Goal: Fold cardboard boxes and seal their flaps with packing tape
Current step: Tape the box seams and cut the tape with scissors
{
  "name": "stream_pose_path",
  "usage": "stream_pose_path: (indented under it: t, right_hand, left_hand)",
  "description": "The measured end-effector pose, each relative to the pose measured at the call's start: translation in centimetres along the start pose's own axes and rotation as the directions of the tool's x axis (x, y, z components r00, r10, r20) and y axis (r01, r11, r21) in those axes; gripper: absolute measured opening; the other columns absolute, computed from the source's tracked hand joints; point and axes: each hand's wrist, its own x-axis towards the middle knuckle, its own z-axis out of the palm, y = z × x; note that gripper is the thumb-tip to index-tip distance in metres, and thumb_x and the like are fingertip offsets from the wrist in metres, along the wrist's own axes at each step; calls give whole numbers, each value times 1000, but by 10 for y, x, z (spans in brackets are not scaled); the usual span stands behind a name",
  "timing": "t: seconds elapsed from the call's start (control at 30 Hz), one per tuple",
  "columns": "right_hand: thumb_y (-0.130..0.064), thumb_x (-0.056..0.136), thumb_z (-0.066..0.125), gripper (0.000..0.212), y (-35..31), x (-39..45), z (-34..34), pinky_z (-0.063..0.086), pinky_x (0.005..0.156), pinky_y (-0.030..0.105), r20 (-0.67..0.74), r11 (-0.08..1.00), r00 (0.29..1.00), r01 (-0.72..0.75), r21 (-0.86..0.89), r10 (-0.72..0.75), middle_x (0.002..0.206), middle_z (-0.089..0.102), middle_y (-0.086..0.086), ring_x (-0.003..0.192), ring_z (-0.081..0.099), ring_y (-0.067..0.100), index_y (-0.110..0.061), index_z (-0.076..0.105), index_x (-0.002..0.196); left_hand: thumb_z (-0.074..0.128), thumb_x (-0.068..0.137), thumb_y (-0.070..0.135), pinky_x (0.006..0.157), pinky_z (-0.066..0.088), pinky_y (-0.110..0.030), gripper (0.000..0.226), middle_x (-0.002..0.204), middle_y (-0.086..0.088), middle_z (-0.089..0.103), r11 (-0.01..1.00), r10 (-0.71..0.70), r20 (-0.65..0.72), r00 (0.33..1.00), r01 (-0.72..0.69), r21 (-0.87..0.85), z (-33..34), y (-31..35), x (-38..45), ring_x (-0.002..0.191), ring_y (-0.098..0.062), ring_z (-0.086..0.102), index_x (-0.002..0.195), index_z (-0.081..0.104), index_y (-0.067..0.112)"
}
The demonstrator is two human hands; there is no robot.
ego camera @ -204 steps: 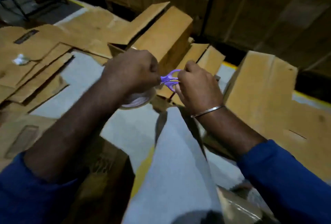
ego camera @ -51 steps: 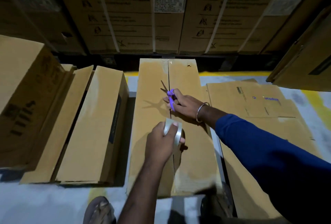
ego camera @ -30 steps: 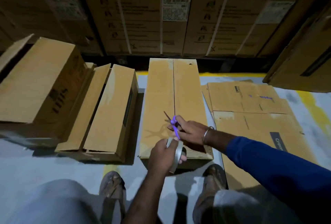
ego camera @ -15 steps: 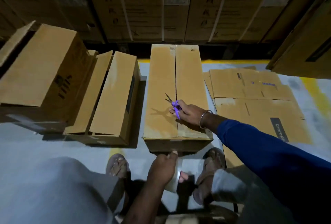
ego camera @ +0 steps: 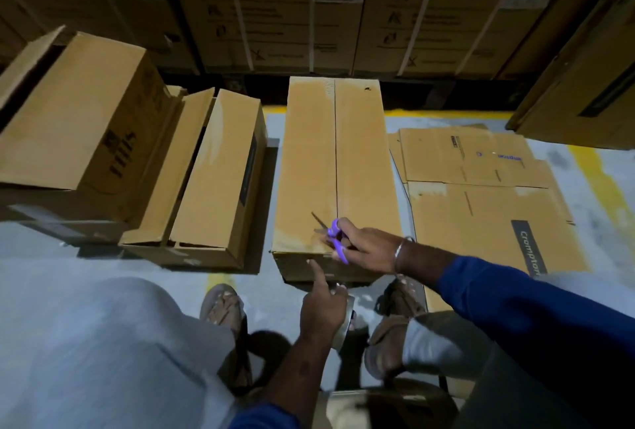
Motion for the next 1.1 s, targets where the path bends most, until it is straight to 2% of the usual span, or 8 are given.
stream_pose_path:
  t: [0.2, 0.37, 0.47, 0.6, 0.67, 0.8, 0.97, 1.1]
  right_hand:
    - [-38, 103, 54, 31, -2, -22, 18, 29, 50, 22, -50, 1000, 999, 13, 8, -12, 67, 50, -7, 51, 41, 10, -35, 28, 121]
    - [-23, 104, 53, 25, 0, -9, 14, 33, 53, 11, -148, 998, 989, 1, 59, 8, 75, 59, -24, 58, 52, -3, -20, 38, 124]
    - [-24, 104, 52, 25, 3, -4, 15, 32, 51, 13, -149, 1000, 989, -17, 27, 20, 76, 57, -41, 56, 52, -3, -20, 38, 125]
    - [-30, 103, 51, 28, 11, 0, 21, 33, 51, 25, -164, 1000, 986, -26, -9, 24, 71, 58, -10, 52, 46, 12, -30, 32, 124]
    - [-30, 103, 50, 29, 11, 2, 22, 33, 54, 31, -163, 999, 986, -33, -6, 32, 72, 57, -4, 54, 47, 23, -34, 29, 122]
    - [-27, 105, 51, 29, 5, 3, 22, 31, 51, 29, -189, 998, 980, -65, -2, 63, 66, 50, -10, 52, 43, 14, -27, 30, 124]
    - [-26, 103, 56, 32, 0, 3, 14, 40, 61, 30, -227, 979, 965, -91, 181, 131, 68, 66, -18, 61, 55, 4, -25, 42, 131]
    - [-24, 90, 71, 26, -8, -14, -27, 47, 68, 25, -195, 943, 959, -144, 301, 208, 81, 69, -17, 73, 62, 7, -38, 64, 111]
  left_hand:
    - [53, 106, 34, 54, 58, -21, 84, 91, 3, 69, 980, 33, -33, 999, -38, -195, -2, 13, 7, 48, -7, 68, 164, -7, 39]
    - [57, 103, 37, 64, 65, -41, 80, 90, 9, 67, 970, 36, -52, 998, -47, -239, -6, 16, 33, 58, -18, 73, 164, 6, 45]
    - [57, 104, 41, 67, 65, -40, 79, 90, 6, 71, 976, 43, -33, 999, -49, -211, -10, 6, 37, 59, -17, 74, 163, 5, 47]
    - [56, 99, 52, 74, 63, -39, 88, 85, 2, 76, 999, -29, -84, 996, 27, -24, -15, -19, 37, 62, -17, 74, 161, -6, 47]
    - [55, 90, 63, 77, 64, -44, 85, 90, -1, 76, 996, -87, -92, 992, 84, -31, -11, -29, 43, 66, -21, 76, 158, 9, 41]
    - [58, 71, 80, 79, 64, -50, 59, 101, -6, 74, 988, -118, -81, 990, 109, -112, 2, -44, 59, 80, -33, 76, 110, 49, 38]
    - [80, 85, 40, 75, 65, -50, 25, 82, -14, 76, 932, -134, -18, 991, 120, -343, -14, -29, 39, 68, -35, 76, 86, 63, 22]
    - [78, 92, 29, 52, 55, -22, 20, 70, -6, 73, 918, -150, -8, 989, 136, -373, -17, -26, 35, 46, -11, 68, 88, 66, 13]
